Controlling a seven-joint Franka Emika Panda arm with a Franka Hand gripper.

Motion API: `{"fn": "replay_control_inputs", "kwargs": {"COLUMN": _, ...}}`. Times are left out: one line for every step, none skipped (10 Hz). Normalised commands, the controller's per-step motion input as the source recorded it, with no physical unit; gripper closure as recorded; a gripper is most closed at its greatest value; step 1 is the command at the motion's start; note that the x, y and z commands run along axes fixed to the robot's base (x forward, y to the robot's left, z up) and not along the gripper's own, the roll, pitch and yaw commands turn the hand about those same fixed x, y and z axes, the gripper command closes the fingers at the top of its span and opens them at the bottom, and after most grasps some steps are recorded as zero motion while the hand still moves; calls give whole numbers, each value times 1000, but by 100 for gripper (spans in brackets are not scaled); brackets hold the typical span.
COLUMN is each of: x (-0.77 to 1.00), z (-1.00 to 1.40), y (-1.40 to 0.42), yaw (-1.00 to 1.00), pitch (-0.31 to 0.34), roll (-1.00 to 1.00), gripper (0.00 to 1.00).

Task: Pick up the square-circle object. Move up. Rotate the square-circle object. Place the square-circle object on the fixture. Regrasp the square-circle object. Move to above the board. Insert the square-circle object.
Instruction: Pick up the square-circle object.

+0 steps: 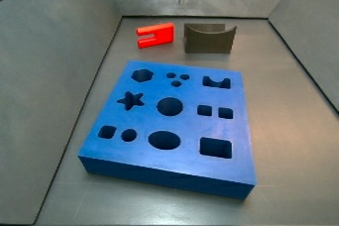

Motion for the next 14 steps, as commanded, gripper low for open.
{"fn": "replay_control_inputs", "kwargs": {"x": -89, "z": -951, "y": -20, "yaw": -1000, "pitch": -124, "roll": 0, "gripper": 0}}
{"fn": "replay_control_inputs", "kwargs": {"x": -83, "z": -946, "y": -29, "yaw": -1000, "pitch": -117, "roll": 0, "gripper": 0}}
{"fn": "replay_control_inputs", "kwargs": {"x": -86, "z": -949, "y": -20, "yaw": -1000, "pitch": -119, "roll": 0, "gripper": 0}}
{"fn": "replay_control_inputs", "kwargs": {"x": -80, "z": -937, "y": -26, "yaw": -1000, "pitch": -111, "roll": 0, "gripper": 0}}
{"fn": "replay_control_inputs", "kwargs": {"x": 91, "z": -457, "y": -89, "yaw": -806, "pitch": -77, "roll": -76, "gripper": 0}}
{"fn": "replay_control_inputs", "kwargs": {"x": -11, "z": 0, "y": 0, "yaw": 0, "pitch": -10, "roll": 0, "gripper": 0}}
{"fn": "replay_control_inputs", "kwargs": {"x": 331, "z": -566, "y": 0, "yaw": 86, "pitch": -16, "roll": -24, "gripper": 0}}
{"fn": "replay_control_inputs", "kwargs": {"x": 840, "z": -637, "y": 71, "yaw": 0, "pitch": 30, "roll": -74, "gripper": 0}}
{"fn": "replay_control_inputs", "kwargs": {"x": 297, "z": -574, "y": 117, "yaw": 0, "pitch": 0, "roll": -76, "gripper": 0}}
{"fn": "replay_control_inputs", "kwargs": {"x": 186, "z": -409, "y": 34, "yaw": 49, "pitch": 0, "roll": -49, "gripper": 0}}
{"fn": "replay_control_inputs", "kwargs": {"x": 0, "z": -66, "y": 0, "yaw": 0, "pitch": 0, "roll": -57, "gripper": 0}}
{"fn": "replay_control_inputs", "kwargs": {"x": -23, "z": 0, "y": 3, "yaw": 0, "pitch": -4, "roll": -39, "gripper": 0}}
{"fn": "replay_control_inputs", "kwargs": {"x": -246, "z": 106, "y": 0, "yaw": -97, "pitch": -89, "roll": -19, "gripper": 0}}
{"fn": "replay_control_inputs", "kwargs": {"x": -274, "z": 186, "y": 0, "yaw": -126, "pitch": -144, "roll": -64, "gripper": 0}}
